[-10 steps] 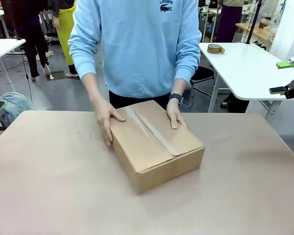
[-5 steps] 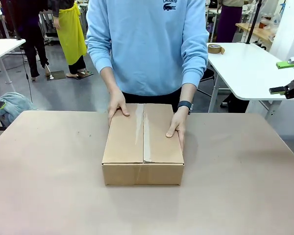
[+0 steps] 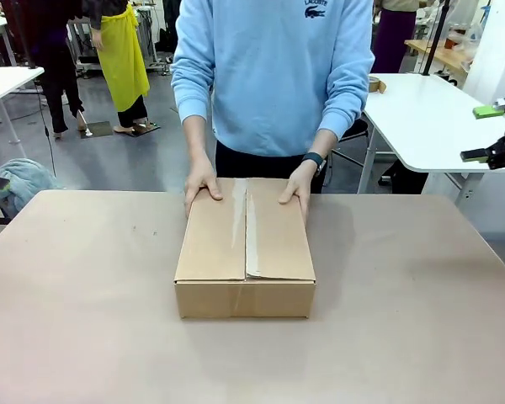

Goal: Pack the gift set into the box.
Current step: Press and hold the closed box until the human finishes sealing it.

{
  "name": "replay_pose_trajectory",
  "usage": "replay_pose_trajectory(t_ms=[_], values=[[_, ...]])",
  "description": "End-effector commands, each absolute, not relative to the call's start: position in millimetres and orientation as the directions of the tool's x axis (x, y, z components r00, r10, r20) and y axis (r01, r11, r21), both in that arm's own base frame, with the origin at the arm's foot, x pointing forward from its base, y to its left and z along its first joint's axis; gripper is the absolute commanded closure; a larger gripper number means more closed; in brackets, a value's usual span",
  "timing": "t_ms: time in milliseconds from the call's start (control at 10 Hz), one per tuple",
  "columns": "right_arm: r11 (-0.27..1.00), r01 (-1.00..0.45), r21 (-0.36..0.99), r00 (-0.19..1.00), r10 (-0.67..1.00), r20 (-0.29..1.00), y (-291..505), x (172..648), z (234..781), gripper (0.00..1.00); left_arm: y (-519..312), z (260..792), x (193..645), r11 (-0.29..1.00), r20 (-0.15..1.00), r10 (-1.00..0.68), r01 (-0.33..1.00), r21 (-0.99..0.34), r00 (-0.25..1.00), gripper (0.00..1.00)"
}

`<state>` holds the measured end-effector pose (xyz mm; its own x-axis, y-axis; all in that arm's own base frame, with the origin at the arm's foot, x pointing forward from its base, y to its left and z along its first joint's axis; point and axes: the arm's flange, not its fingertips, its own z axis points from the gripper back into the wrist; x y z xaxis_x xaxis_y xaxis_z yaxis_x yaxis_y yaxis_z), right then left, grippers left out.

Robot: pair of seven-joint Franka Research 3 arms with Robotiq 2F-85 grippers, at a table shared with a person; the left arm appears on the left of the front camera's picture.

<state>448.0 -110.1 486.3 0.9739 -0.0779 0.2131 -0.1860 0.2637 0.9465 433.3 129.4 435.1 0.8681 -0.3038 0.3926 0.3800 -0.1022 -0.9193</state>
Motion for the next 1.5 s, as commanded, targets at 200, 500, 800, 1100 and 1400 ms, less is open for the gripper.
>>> replay_pose_trajectory(t_ms=[200,500,800,1100,1400], values=[[0.202,-0.769,0.606,0.630,0.398,0.667,59,508,508,0.00,-56,429,444,-0.237,0.705,-0.639,0.792,-0.563,0.309,0.00],[0.011,-0.965,0.261,0.231,0.504,0.832,150,507,465,0.00,-122,395,415,-0.335,0.877,-0.475,0.907,-0.255,0.071,0.00],[0.084,-0.933,0.350,0.334,0.561,0.757,174,510,469,0.00,-138,399,427,-0.281,0.849,-0.518,0.916,-0.285,0.105,0.00],[0.069,-0.957,0.280,0.269,0.563,0.781,171,512,445,0.00,-131,390,420,-0.280,0.892,-0.446,0.934,-0.223,0.079,0.00],[-0.115,-0.993,-0.018,-0.073,0.497,0.865,213,509,395,0.00,-184,370,436,-0.175,0.966,-0.238,0.983,0.061,-0.103,0.00]])
